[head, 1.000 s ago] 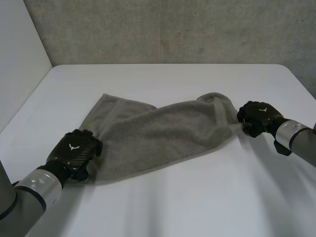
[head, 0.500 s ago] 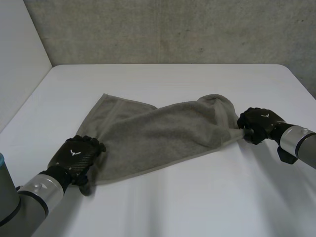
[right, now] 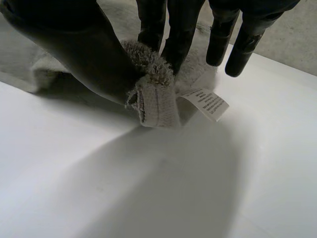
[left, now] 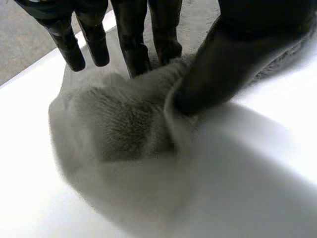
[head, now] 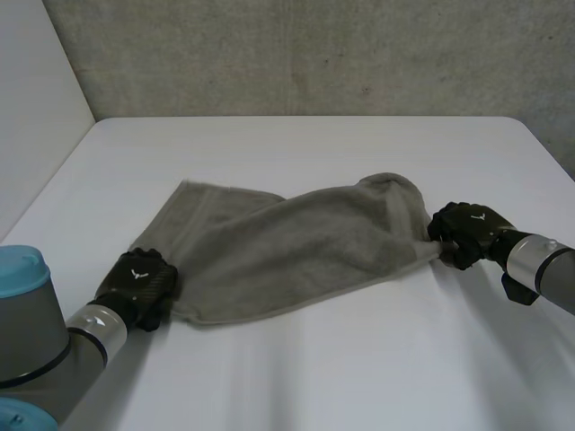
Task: Fold the towel.
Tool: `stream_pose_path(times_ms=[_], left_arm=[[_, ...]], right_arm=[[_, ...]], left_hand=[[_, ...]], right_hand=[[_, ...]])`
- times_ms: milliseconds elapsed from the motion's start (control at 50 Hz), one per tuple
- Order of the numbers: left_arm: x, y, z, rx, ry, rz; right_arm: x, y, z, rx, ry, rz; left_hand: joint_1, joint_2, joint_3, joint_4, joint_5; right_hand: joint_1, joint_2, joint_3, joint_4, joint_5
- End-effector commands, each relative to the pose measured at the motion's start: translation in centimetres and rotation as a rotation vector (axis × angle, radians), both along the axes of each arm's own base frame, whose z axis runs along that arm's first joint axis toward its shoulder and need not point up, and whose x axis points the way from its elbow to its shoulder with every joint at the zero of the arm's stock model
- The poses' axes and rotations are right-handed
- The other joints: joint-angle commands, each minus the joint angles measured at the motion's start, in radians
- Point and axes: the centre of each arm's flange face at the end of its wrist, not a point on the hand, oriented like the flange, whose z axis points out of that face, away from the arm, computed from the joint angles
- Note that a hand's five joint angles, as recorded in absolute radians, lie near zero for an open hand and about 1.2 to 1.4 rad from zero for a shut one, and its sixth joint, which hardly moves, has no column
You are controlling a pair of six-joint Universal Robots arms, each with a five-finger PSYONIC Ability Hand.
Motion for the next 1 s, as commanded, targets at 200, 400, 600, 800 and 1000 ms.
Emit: stream_pose_path(times_ms=[200,400,600,800,1000], left_arm=[[0.3,1.4,5.6,-0.158,0.082,-0.01],[0.6,3.8,9.2,-0.151,0.184,-0.032],[0.6,1.7,11.1,-0.165,0.31,-0.013],[-0.5,-3.8,8.1,-0.067,0.292,-0.004],[-3.5,-13.0,14.4,-0.339,0.35,-0.057]], right_arm=[[-1.2,2.8,4.0,0.013,0.006,0.043],[-3.0,7.4,7.7,0.03,0.072,0.123],[-2.2,8.4,10.5,-0.082,0.057,0.17],[0.7,4.6,9.1,-0.111,0.126,0.24],[5.4,-3.1,16.5,-0.607,0.19,0.147]], left_hand=[[0.13,0.142,-0.052,-0.059,0.13],[0.13,0.142,-0.052,-0.059,0.13],[0.13,0.142,-0.052,-0.059,0.13],[0.13,0.142,-0.052,-0.059,0.13],[0.13,0.142,-0.052,-0.059,0.13]], right_hand=[[0.042,0.058,-0.044,-0.076,0.078],[0.042,0.058,-0.044,-0.076,0.078],[0.042,0.058,-0.044,-0.076,0.078],[0.042,0.058,-0.044,-0.076,0.078],[0.042,0.058,-0.044,-0.076,0.078]])
